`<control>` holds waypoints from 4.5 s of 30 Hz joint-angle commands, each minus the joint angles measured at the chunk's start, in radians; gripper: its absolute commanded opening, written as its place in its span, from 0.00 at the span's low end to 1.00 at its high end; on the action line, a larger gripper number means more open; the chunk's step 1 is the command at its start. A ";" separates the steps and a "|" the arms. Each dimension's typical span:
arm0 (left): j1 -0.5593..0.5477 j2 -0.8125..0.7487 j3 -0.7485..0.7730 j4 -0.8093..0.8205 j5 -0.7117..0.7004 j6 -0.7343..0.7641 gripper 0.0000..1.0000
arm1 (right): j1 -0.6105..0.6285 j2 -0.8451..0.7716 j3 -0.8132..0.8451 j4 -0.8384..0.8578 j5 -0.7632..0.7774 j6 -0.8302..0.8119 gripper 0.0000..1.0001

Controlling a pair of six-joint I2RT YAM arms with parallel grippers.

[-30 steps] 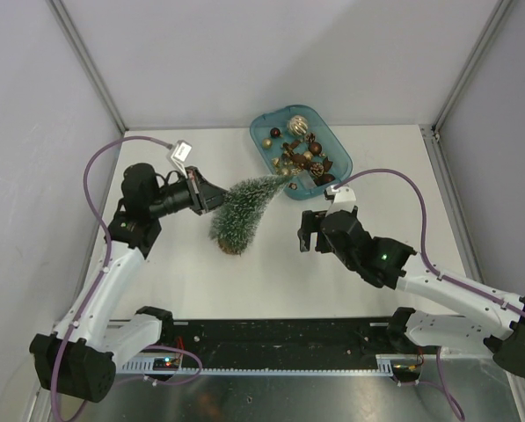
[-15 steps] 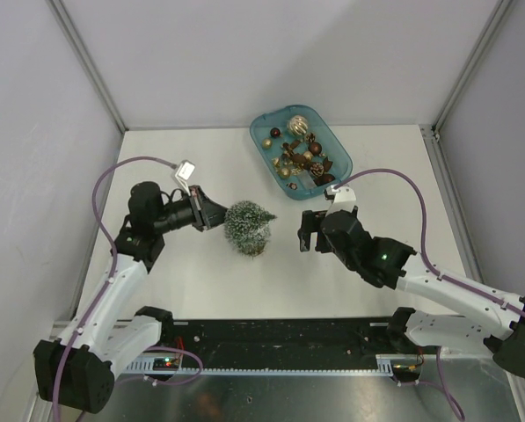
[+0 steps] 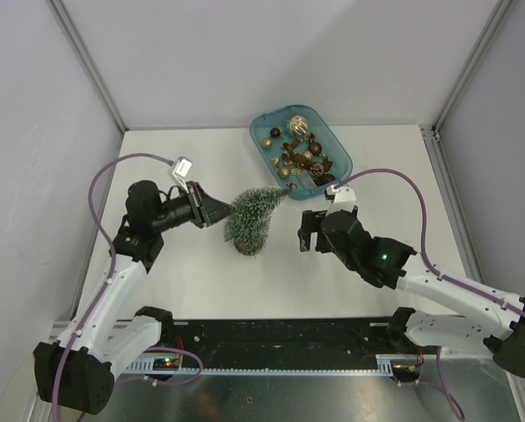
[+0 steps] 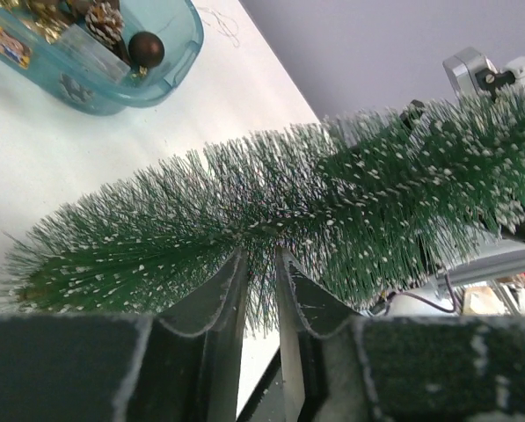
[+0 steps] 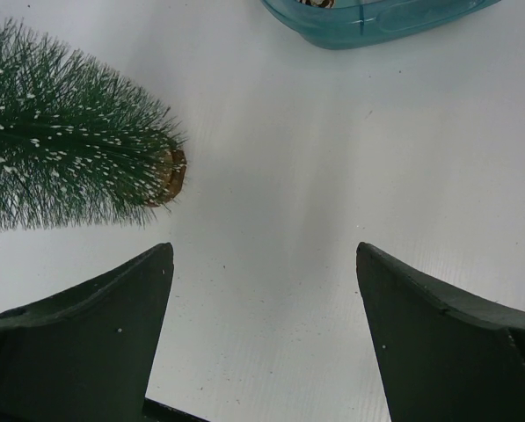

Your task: Decorate the small christmas tree

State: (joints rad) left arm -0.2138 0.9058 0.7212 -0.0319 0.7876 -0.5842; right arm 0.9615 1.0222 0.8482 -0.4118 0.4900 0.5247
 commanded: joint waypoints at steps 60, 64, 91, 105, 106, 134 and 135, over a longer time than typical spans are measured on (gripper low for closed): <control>0.084 0.828 0.310 0.017 -0.094 0.366 0.95 | -0.547 0.772 0.307 0.269 -0.107 0.020 0.81; 0.061 0.849 0.300 0.063 -0.025 0.333 0.96 | -0.537 0.779 0.293 0.209 -0.085 0.033 0.76; -0.050 0.920 0.181 0.171 0.109 0.322 0.92 | -0.469 0.726 0.462 0.462 -0.277 -0.093 0.78; -0.051 0.938 0.111 0.170 0.161 0.365 0.90 | -0.409 0.846 0.497 0.262 -0.221 -0.059 0.75; -0.052 0.937 0.105 0.172 0.164 0.369 0.91 | -0.402 0.831 0.477 0.256 -0.211 -0.056 0.75; -0.047 0.795 0.072 0.074 0.266 0.441 0.99 | -0.258 0.149 -0.126 0.012 -0.034 0.169 0.74; -0.042 0.786 0.086 0.065 0.265 0.440 0.99 | -0.258 0.122 -0.130 0.002 -0.036 0.168 0.74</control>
State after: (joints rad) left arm -0.2596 1.7660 0.7650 0.1040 1.0401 -0.1837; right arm 0.7036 1.2530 0.7528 -0.3172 0.4084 0.6331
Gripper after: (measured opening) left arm 0.986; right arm 0.738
